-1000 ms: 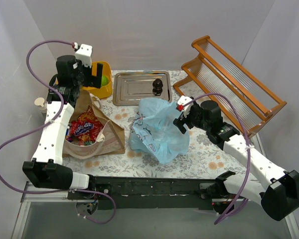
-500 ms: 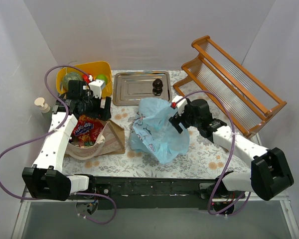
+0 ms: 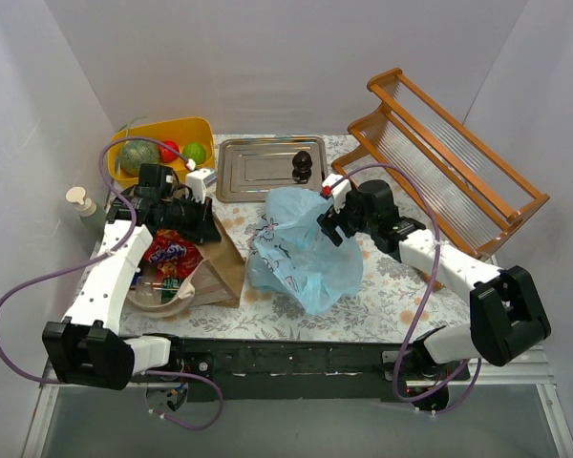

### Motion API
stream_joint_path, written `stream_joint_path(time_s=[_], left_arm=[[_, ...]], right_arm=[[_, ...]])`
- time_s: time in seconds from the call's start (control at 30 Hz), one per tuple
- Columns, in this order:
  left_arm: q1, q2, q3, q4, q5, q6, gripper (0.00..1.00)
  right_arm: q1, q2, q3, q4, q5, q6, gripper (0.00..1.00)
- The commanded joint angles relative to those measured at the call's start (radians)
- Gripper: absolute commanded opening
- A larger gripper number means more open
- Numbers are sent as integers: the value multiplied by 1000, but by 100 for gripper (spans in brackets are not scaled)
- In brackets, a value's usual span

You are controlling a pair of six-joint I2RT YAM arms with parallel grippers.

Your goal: Untie the knot of the grocery bags and take out the mixed food

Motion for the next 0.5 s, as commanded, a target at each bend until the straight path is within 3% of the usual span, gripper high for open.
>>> stream_joint_path(time_s=[0.0,0.2,0.47], left_arm=[[-80,9,-9,-43,325,12,0],[-203,151,114,52,336,-52,0],[-298,348,250,254,330,-313,0]], right_arm=[[-7,30,81,58,68,-40,88],[-18,9,208,-12,71,-60,96],[-24,-77,334,-173,65,-79,98]])
